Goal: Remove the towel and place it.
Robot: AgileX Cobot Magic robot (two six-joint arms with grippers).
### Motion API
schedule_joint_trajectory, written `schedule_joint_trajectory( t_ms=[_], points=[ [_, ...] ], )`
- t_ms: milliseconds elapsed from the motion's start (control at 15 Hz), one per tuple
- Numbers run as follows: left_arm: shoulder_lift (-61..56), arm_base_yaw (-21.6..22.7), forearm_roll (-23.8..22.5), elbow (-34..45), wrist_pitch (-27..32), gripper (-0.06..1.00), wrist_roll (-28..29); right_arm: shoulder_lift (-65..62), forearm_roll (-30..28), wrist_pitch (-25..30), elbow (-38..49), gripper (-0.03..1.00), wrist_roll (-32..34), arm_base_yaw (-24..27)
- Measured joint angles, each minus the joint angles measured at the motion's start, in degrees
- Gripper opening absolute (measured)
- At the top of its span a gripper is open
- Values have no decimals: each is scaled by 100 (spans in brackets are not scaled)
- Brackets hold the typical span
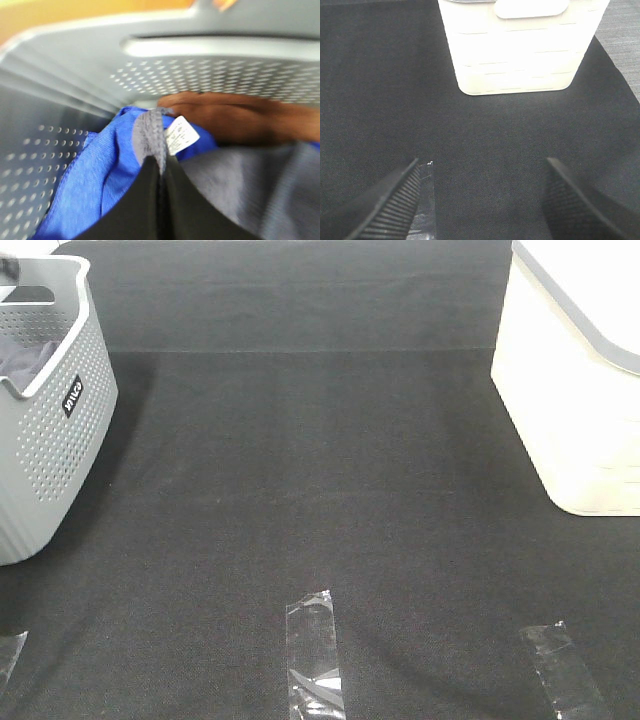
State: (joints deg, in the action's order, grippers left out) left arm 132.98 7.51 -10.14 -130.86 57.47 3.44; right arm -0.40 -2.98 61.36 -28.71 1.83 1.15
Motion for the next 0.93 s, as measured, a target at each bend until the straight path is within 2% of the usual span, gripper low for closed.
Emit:
schedule_joint_trajectory(
  t_ms=[267, 400, 467, 533, 733, 933],
  points=[
    [-934, -34, 561, 0, 11, 0, -252, 0, 0, 0, 0, 65, 0, 0],
    [-1427, -252, 791, 0, 11, 0, -682, 0, 0, 0, 0, 65, 0, 0],
    [-1713, -550, 957, 0, 11, 0, -1020, 0, 0, 0, 0, 65, 0, 0],
    [-1811, -670, 1014, 0, 11, 0, -1129, 0, 0, 0, 0, 65, 0, 0],
    [-2332, -1536, 1473, 0, 11, 0, -1828, 0, 0, 0, 0, 65, 0, 0],
    [-2532, -2257, 2286, 0, 223, 0, -2309, 0, 0, 0, 0, 65, 0, 0]
  ],
)
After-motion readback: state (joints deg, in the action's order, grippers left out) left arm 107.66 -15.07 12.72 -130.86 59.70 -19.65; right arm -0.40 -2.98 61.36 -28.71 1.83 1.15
